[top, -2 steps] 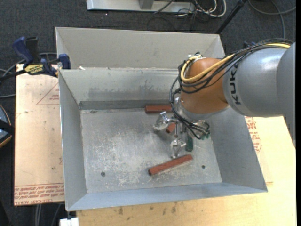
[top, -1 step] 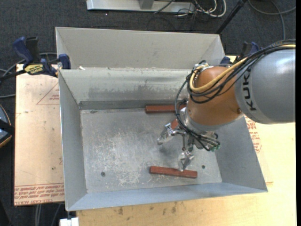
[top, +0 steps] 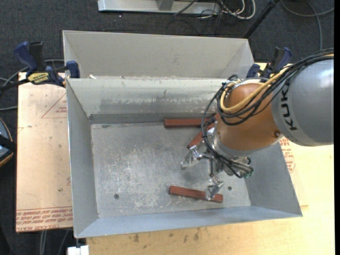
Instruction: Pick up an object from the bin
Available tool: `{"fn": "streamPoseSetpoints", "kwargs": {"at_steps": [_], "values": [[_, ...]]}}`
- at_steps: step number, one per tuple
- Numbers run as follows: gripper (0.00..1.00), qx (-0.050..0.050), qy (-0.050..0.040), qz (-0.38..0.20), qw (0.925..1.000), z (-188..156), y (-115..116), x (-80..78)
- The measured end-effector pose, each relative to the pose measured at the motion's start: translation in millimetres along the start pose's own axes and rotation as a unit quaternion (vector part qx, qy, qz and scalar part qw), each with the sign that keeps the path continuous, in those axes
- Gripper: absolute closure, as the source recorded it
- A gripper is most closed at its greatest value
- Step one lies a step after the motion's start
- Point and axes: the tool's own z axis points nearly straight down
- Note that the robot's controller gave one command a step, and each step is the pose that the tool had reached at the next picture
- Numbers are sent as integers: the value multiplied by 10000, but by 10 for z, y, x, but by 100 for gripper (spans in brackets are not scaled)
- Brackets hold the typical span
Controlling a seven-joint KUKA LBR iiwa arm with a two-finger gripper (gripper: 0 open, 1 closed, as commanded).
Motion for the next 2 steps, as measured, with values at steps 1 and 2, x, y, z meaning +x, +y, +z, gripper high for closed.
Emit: {"fn": "streamPoseSetpoints", "kwargs": {"at_steps": [1,2], "values": [[100,2,-19,441,9990,346,266,3],[100,2,-19,443,9990,346,266,3]]}}
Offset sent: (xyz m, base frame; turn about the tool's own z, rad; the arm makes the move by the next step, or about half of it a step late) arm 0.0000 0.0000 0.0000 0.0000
